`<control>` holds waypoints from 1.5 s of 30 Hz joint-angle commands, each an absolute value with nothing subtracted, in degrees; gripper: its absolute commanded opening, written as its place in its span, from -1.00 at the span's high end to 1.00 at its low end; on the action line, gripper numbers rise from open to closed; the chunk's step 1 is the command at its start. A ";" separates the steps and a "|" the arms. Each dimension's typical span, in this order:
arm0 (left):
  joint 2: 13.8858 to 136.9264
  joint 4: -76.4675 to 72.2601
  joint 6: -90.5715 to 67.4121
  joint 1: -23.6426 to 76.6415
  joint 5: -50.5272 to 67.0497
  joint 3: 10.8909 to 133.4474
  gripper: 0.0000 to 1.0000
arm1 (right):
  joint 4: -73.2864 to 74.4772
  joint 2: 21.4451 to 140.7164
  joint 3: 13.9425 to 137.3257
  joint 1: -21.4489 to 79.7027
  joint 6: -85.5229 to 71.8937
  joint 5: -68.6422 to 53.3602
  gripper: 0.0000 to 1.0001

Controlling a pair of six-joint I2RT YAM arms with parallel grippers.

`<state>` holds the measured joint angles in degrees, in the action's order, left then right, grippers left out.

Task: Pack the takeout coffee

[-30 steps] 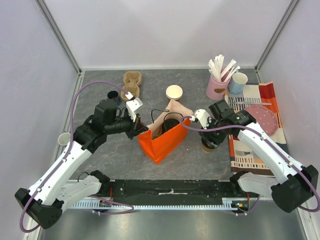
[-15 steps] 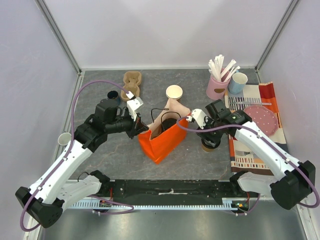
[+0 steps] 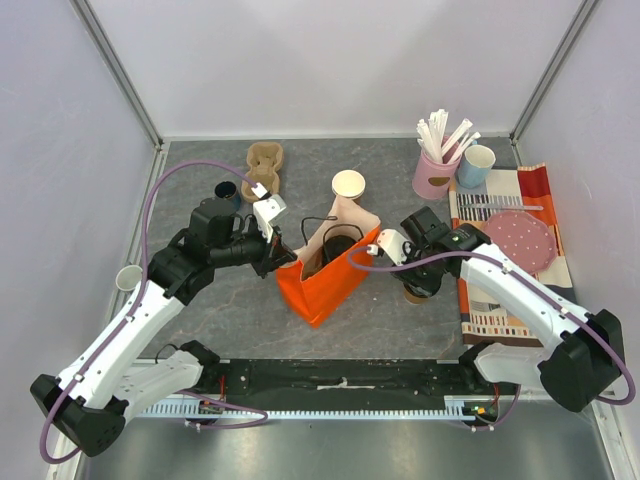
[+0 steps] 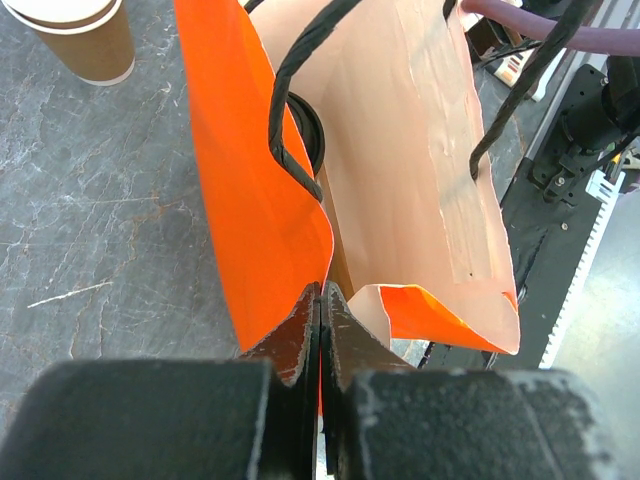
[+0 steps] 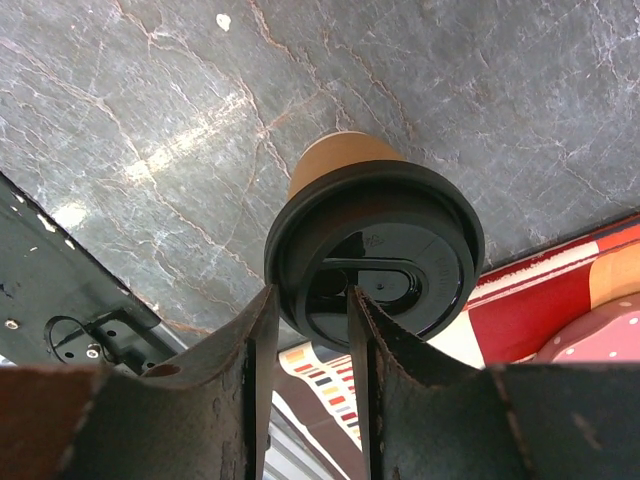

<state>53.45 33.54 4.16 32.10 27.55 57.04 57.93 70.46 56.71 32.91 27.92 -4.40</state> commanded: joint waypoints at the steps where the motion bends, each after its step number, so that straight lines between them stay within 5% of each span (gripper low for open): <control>1: 53.44 36.74 5.98 31.90 27.86 56.51 0.96 | 57.83 69.79 56.34 33.22 28.92 -3.34 0.19; 5: 53.61 36.74 6.15 31.90 27.51 56.78 0.95 | 57.31 69.96 56.08 33.49 29.18 -3.34 0.28; 14: 53.44 37.53 6.77 31.90 26.81 57.66 0.96 | 57.39 68.56 56.77 33.40 29.09 -3.43 1.00; 28: 53.44 36.92 5.27 31.82 28.30 58.71 0.96 | 67.93 69.26 78.73 30.94 19.60 1.75 1.00; 35: 53.26 36.65 4.40 31.82 28.92 58.80 0.96 | 75.76 77.50 103.59 30.06 17.23 4.04 1.00; 40: 53.52 36.30 3.52 31.82 28.48 59.06 0.96 | 77.34 83.75 123.17 30.06 15.04 0.10 1.00; 45: 53.79 35.86 2.81 31.82 28.21 59.50 0.96 | 74.36 83.94 123.59 30.23 15.29 -11.41 1.00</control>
